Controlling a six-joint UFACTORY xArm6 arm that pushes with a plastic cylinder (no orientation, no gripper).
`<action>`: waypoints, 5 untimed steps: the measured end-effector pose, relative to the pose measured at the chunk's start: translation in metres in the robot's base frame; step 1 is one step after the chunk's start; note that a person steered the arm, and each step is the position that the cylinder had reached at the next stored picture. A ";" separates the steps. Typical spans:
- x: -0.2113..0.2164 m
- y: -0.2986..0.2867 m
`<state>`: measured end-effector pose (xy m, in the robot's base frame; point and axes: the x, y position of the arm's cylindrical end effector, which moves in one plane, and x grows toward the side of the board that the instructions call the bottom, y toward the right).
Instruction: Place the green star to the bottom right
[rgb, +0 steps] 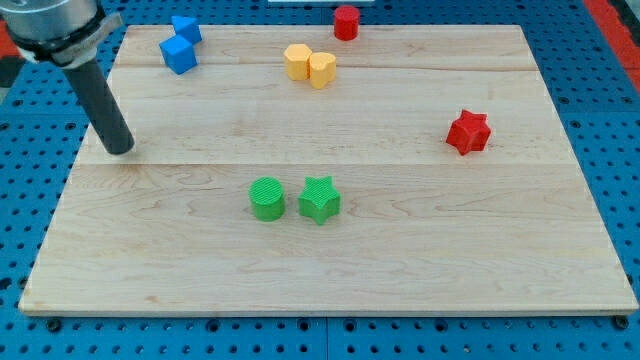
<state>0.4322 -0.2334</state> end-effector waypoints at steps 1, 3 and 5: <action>0.032 0.060; 0.056 0.108; 0.055 0.210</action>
<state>0.4868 -0.0233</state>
